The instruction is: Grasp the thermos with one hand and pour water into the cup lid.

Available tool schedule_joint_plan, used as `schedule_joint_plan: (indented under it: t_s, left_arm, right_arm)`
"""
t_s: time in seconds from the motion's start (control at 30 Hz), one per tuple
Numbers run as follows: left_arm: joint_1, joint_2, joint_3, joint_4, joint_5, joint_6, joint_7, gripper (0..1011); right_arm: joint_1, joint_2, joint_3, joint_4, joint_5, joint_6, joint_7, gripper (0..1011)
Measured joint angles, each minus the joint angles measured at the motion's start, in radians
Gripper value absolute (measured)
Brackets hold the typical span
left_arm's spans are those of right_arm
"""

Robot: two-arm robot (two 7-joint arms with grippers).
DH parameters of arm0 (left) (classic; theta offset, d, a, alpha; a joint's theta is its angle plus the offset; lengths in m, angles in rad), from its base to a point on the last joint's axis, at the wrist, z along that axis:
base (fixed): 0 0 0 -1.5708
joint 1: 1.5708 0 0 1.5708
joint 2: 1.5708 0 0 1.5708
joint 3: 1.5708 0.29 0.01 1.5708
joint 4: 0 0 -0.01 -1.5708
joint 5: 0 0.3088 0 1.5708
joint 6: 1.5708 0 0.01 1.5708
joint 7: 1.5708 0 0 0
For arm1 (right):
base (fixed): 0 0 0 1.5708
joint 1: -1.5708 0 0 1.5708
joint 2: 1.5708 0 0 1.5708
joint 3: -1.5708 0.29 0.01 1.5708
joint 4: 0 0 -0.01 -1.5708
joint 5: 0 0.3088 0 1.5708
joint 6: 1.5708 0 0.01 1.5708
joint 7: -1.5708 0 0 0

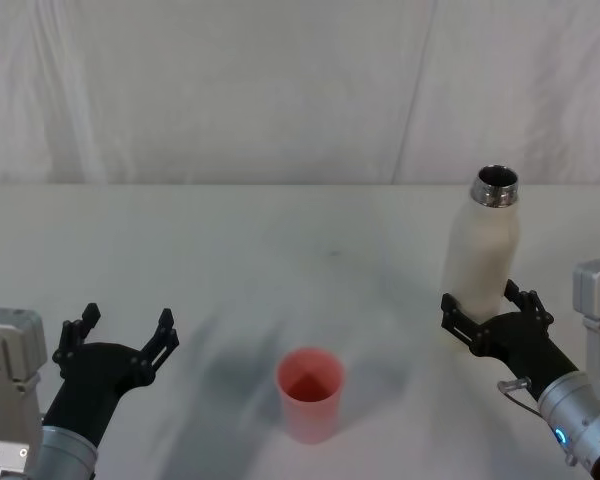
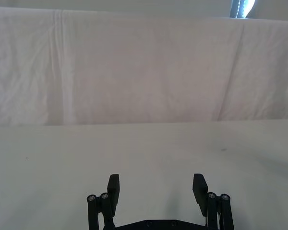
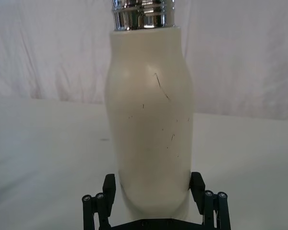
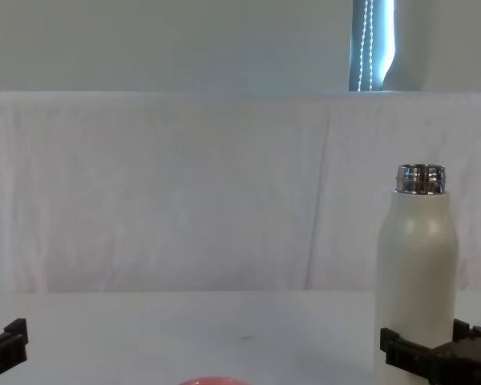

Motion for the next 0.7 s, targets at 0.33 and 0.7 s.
schedule_joint_plan:
  t_s: [0.33, 0.7]
  left_arm:
    - [0.0, 0.0, 0.0, 0.0, 0.0, 0.0, 0.0, 1001]
    - [0.0, 0.0, 0.0, 0.0, 0.0, 0.0, 0.0, 1001]
  right_arm:
    - [0.024, -0.012, 0.001, 0.043, -0.007, -0.005, -0.001, 1002]
    - [0.054, -0.026, 0.006, 0.089, -0.009, -0.017, 0.001, 1002]
